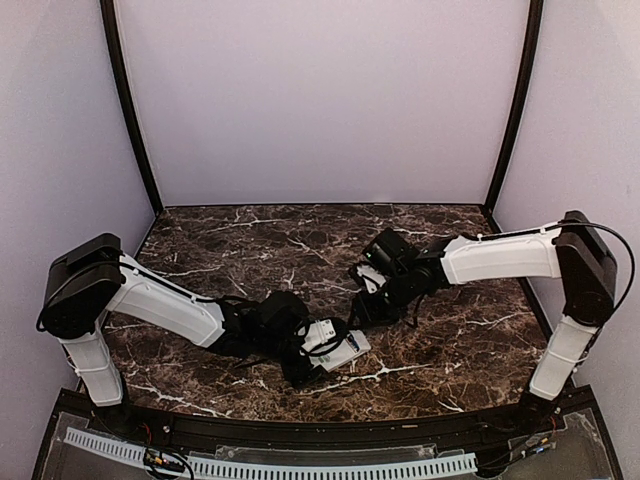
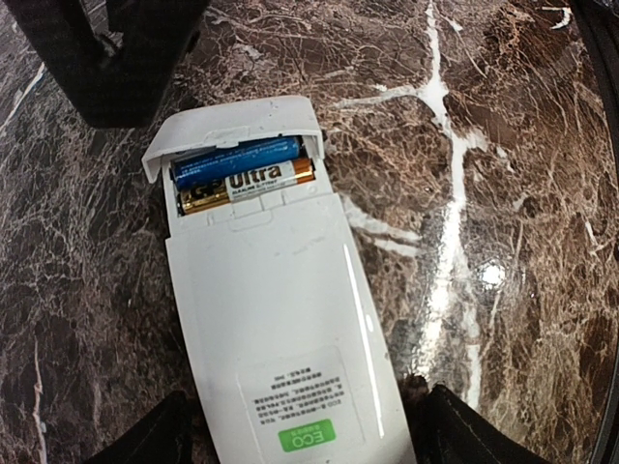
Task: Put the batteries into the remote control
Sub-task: Load the battery cover onto the remote control without the battery cover.
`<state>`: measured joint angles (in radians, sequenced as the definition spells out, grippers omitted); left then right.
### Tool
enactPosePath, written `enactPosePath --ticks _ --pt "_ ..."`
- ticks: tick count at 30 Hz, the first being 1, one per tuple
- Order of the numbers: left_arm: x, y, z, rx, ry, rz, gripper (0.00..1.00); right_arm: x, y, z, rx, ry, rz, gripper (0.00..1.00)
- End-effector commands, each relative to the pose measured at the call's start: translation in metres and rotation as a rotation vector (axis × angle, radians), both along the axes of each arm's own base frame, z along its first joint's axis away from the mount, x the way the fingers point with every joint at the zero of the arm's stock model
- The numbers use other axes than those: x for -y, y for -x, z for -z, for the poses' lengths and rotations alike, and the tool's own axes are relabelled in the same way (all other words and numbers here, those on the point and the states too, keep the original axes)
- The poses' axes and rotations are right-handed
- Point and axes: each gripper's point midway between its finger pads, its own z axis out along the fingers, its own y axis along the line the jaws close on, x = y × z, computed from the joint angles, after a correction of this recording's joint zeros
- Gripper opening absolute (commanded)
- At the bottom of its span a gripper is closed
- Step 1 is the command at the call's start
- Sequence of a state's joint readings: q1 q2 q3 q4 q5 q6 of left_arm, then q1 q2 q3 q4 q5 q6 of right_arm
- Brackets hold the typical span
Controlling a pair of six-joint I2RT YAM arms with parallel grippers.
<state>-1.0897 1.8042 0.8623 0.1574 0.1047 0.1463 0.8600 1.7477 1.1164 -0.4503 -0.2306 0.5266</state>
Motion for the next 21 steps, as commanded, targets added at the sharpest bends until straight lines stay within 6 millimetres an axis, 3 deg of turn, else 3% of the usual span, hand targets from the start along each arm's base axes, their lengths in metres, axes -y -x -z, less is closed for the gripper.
enactPosePath --ticks 1,3,8,13,16,21 --pt "-0.031 0.016 0.031 -0.058 -0.141 0.013 0.82 -0.001 -0.002 -0.026 0.063 -0.017 -0.041 0.39" --pt "-0.027 0.015 0.017 -0.043 -0.108 0.012 0.83 0.002 -0.004 -0.026 0.064 -0.016 -0.03 0.31" --pt "-0.019 0.011 -0.017 0.002 -0.011 0.012 0.86 0.006 -0.01 -0.022 0.044 -0.059 -0.01 0.0" --pt "-0.016 0.012 -0.045 0.022 0.055 0.017 0.87 0.006 -0.014 -0.005 0.028 -0.046 -0.026 0.0" --pt "-0.025 0.013 -0.048 0.023 0.057 -0.006 0.85 0.007 -0.016 0.002 0.025 -0.032 -0.029 0.0" --pt "-0.043 0.009 -0.046 0.009 0.007 -0.108 0.59 0.002 -0.015 0.002 0.019 -0.053 -0.065 0.0"
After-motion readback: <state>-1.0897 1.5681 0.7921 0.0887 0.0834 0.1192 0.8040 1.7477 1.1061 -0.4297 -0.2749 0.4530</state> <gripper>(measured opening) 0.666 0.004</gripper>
